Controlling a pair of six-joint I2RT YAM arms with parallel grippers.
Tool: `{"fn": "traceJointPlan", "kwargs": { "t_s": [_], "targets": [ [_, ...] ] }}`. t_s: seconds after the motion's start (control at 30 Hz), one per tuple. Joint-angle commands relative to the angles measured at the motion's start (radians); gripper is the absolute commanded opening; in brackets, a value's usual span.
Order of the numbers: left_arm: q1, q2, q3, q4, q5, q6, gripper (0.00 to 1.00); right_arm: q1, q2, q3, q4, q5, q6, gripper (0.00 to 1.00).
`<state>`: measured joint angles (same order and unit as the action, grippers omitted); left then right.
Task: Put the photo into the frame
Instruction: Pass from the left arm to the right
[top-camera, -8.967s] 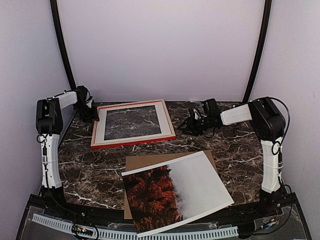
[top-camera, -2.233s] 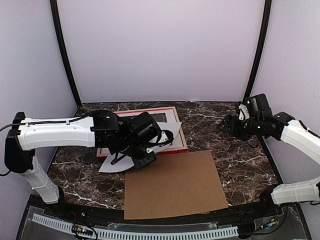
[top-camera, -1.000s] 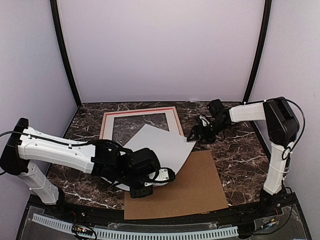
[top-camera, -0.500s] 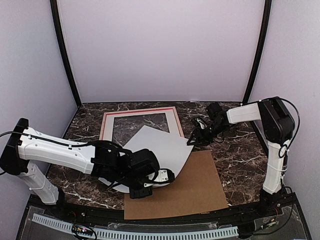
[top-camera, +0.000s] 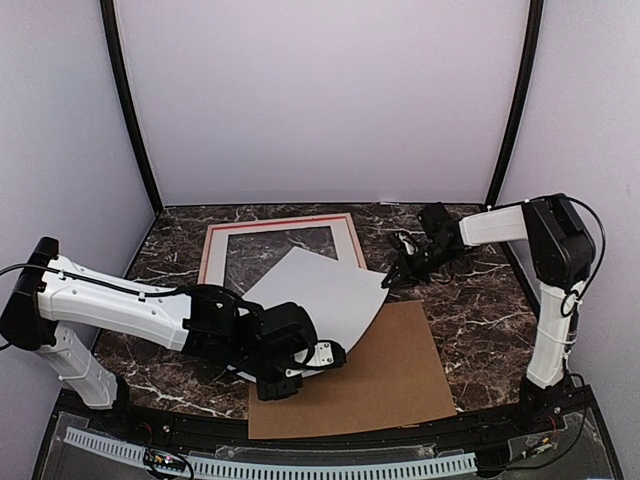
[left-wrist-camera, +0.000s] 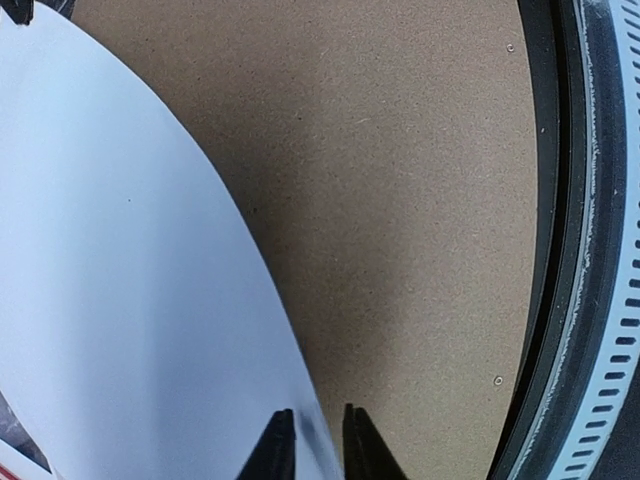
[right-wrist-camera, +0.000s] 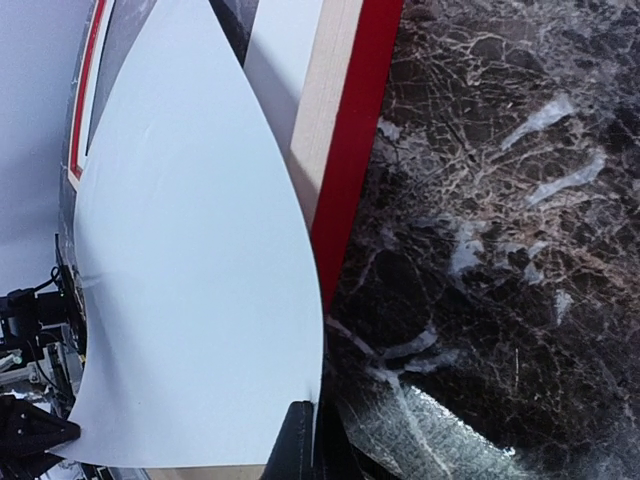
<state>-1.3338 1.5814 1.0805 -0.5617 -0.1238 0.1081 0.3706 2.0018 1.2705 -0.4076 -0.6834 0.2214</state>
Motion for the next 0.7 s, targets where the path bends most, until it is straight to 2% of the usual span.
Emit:
{"fn": "traceJointPlan", "kwargs": {
  "t_s": [0.0, 0.2, 0.3, 0.37, 0.5, 0.67],
  "targets": [
    [-0.004, -0.007, -0.015, -0.008, 0.008, -0.034, 0.25, -0.015, -0.079, -0.015, 0.034, 0.001, 0.03, 0.0],
    [-0.004, 0.003, -0.031, -0.008, 0.029, -0.065, 0.54, -0.047, -0.155, -0.069, 0.153, 0.0, 0.176, 0.0],
    [-0.004, -0.004, -0.041, 0.0, 0.05, -0.077, 0.71, -0.059, -0.182, -0.096, 0.222, 0.008, 0.254, 0.0],
    [-0.004, -0.016, -0.051, 0.006, 0.062, -0.084, 0.78, -0.062, -0.195, -0.114, 0.265, 0.017, 0.302, 0.0],
    [0.014, -0.053, -0.077, 0.027, 0.065, -0.128, 0.84, -0.066, -0.219, -0.154, 0.36, 0.048, 0.404, 0.0],
    [0.146, -0.131, -0.12, 0.076, 0.115, -0.211, 0.86, -0.069, -0.259, -0.229, 0.497, 0.085, 0.542, 0.0]
  ]
}}
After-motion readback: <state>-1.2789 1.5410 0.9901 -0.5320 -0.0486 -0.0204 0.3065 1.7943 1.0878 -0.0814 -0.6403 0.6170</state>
